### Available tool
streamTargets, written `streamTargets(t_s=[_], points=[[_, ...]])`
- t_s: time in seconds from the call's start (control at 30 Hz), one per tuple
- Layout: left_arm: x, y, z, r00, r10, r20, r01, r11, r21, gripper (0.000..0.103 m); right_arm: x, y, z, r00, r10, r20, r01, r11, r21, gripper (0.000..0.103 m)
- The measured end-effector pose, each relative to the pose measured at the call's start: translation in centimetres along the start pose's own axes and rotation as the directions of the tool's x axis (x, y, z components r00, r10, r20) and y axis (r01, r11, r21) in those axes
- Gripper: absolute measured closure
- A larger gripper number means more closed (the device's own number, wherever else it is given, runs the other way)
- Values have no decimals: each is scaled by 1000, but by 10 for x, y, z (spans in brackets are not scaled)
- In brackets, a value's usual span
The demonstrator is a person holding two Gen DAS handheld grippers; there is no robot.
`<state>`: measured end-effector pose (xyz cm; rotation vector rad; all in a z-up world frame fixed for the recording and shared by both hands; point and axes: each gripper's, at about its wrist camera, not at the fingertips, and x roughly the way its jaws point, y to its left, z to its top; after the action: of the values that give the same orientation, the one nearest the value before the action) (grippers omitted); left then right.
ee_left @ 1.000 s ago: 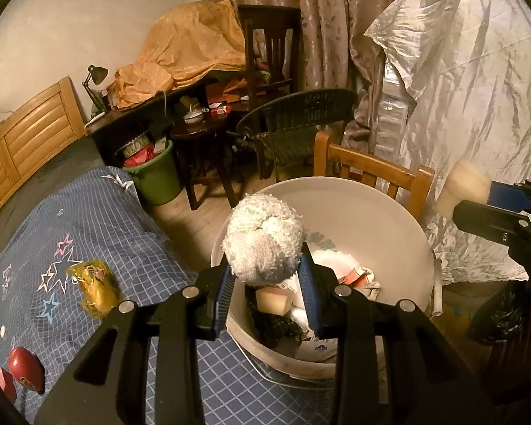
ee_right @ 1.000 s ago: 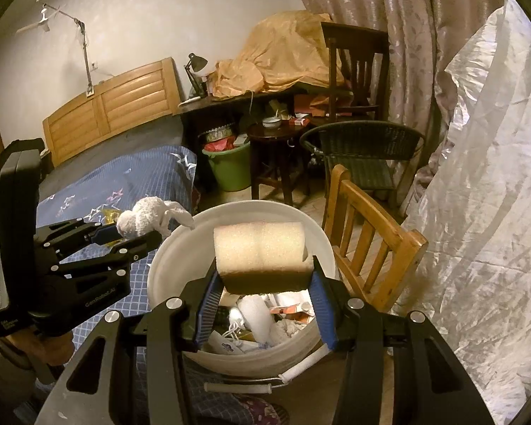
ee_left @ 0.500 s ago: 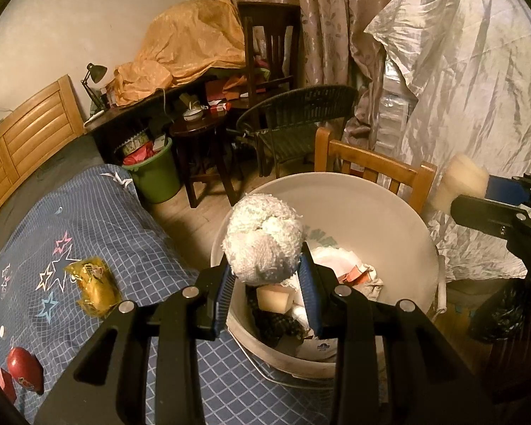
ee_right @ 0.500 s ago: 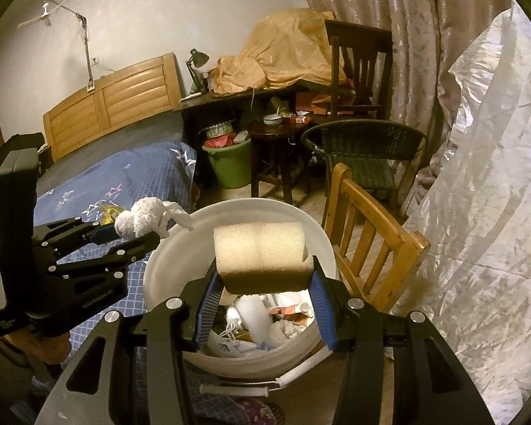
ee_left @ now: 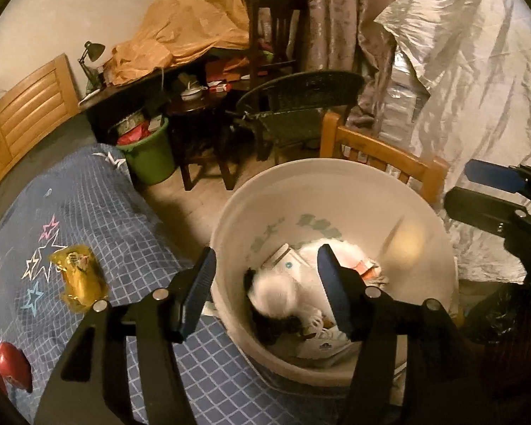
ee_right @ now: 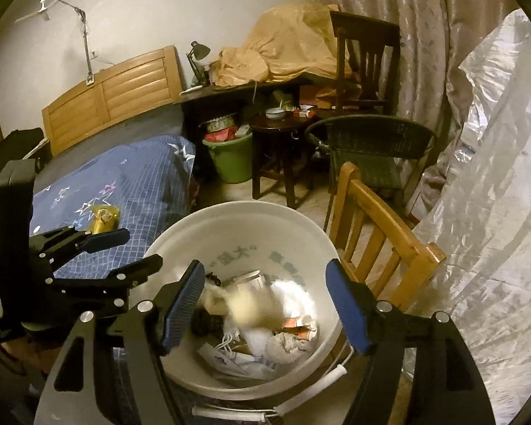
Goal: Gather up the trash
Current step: 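Open both tools to drop the cloth and sponge into the bucket, then withdraw both open tools from above the bucket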
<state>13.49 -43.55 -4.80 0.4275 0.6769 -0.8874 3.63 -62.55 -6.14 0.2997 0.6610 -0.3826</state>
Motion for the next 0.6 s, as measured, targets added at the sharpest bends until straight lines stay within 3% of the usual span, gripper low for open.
streamTargets(t_s=[0.27,0.4,0.53,0.6], points=[[-17,-2,-10,999,7,34,-7,1000,6,45,-7,-4,-21,999,-30,-13,31,998,45,28],[-31,-9,-25,998,29,55,-31,999,35,36,-25,-7,-40,996,-87,-15,88,993,75,21],[-38,-11,-31,1000,-5,14,5,1000,6,19,-38,-13,-54,989,-139,-44,143,984,109,5],[-40,-10,-31,999,-44,-15,43,999,-12,15,-42,-14,-60,982,-170,-86,178,978,104,5]])
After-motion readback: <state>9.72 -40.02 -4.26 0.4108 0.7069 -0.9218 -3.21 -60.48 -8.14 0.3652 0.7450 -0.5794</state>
